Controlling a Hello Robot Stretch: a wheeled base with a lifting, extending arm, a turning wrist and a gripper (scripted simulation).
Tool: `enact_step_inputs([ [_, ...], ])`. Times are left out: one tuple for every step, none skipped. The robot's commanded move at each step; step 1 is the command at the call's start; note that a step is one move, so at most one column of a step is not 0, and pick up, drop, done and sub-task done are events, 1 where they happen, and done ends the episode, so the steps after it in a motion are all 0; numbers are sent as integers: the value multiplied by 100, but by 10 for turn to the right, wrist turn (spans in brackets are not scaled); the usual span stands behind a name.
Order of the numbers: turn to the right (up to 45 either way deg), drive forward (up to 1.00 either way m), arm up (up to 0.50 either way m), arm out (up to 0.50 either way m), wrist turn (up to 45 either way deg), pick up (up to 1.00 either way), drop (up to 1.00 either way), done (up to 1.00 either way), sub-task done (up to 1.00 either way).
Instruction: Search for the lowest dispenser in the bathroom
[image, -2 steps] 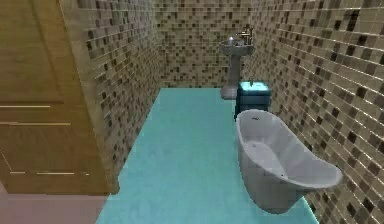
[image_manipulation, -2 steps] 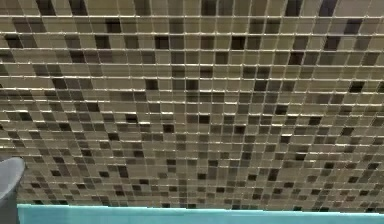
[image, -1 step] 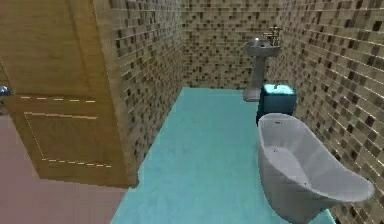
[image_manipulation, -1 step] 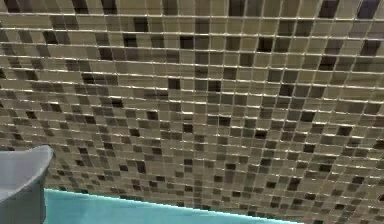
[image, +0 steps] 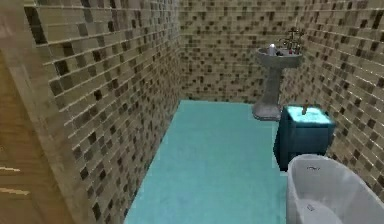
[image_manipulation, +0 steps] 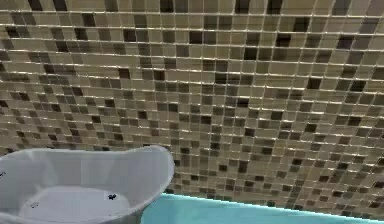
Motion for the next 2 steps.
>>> enact_step_inputs([
  [60,0,0,0,0,0,0,0,0],
  [0,100,0,0,0,0,0,0,0],
])
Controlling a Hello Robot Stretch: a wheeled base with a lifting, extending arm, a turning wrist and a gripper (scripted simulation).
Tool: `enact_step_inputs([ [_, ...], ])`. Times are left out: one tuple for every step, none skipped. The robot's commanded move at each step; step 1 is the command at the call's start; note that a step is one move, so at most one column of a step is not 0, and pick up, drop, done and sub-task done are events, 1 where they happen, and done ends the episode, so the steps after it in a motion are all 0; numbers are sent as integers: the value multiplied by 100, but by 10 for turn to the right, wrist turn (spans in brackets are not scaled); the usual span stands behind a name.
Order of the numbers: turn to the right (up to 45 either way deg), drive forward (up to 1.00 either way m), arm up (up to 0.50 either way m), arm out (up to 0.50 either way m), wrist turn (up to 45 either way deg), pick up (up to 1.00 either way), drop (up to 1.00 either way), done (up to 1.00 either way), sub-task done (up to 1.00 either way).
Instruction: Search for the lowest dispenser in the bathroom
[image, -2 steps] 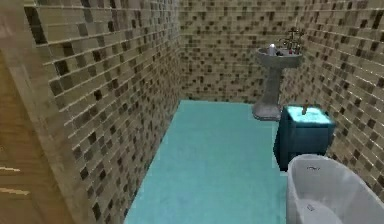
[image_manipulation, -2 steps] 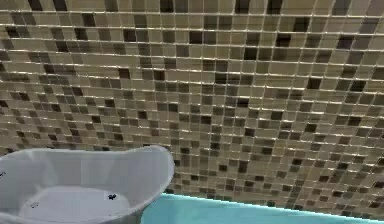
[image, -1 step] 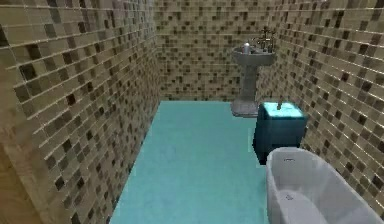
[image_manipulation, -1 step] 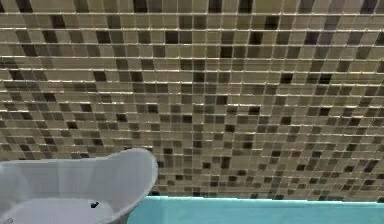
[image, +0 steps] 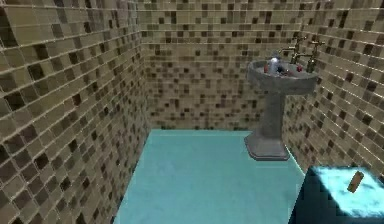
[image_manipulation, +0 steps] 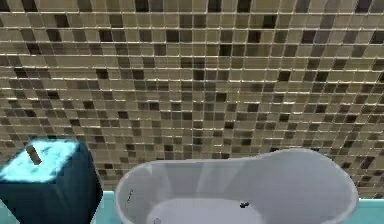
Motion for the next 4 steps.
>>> enact_step_inputs([
  [30,0,0,0,0,0,0,0,0],
  [240,0,0,0,0,0,0,0,0],
  [0,30,0,0,0,0,0,0,0],
  [-450,0,0,0,0,0,0,0,0],
])
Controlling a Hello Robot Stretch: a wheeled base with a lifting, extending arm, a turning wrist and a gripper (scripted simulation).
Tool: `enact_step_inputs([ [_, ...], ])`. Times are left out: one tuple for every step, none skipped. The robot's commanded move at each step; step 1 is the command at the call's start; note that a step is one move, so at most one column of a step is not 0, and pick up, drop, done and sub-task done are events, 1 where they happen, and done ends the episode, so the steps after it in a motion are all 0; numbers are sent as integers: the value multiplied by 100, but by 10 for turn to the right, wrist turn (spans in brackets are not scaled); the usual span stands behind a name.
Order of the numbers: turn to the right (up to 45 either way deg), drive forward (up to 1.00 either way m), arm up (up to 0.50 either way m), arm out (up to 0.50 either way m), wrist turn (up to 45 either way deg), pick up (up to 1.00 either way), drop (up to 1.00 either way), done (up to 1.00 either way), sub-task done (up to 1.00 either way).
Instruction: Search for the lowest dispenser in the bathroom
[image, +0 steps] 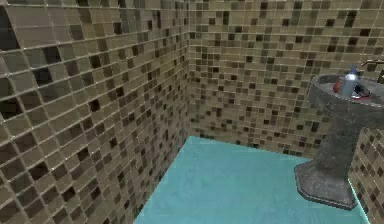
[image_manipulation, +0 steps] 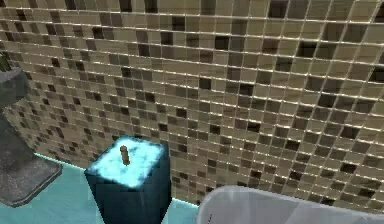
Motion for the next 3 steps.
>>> enact_step_inputs([
  [0,25,0,0,0,0,0,0,0],
  [270,0,0,0,0,0,0,0,0],
  [0,75,0,0,0,0,0,0,0],
])
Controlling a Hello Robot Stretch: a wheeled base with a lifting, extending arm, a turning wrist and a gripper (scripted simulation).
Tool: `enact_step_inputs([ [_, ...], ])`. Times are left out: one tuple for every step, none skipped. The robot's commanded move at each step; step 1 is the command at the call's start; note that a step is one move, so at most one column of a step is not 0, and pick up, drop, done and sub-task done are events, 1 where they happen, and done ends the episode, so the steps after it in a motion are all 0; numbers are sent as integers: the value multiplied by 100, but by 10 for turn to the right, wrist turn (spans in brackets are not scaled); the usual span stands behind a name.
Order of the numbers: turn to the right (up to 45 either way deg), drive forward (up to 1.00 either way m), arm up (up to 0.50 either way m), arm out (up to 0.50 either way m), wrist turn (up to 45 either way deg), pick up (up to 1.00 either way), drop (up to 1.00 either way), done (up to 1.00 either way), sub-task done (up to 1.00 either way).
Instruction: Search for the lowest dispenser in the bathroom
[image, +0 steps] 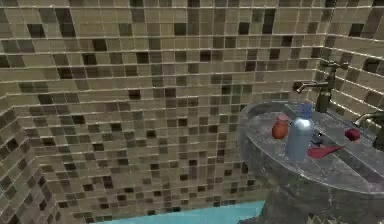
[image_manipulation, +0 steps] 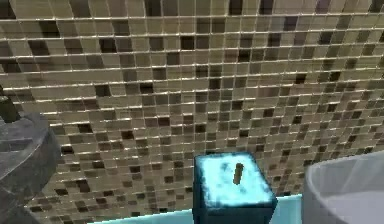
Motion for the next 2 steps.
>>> enact_step_inputs([
  [300,0,0,0,0,0,0,0,0],
  [0,0,0,0,0,0,0,100,0],
])
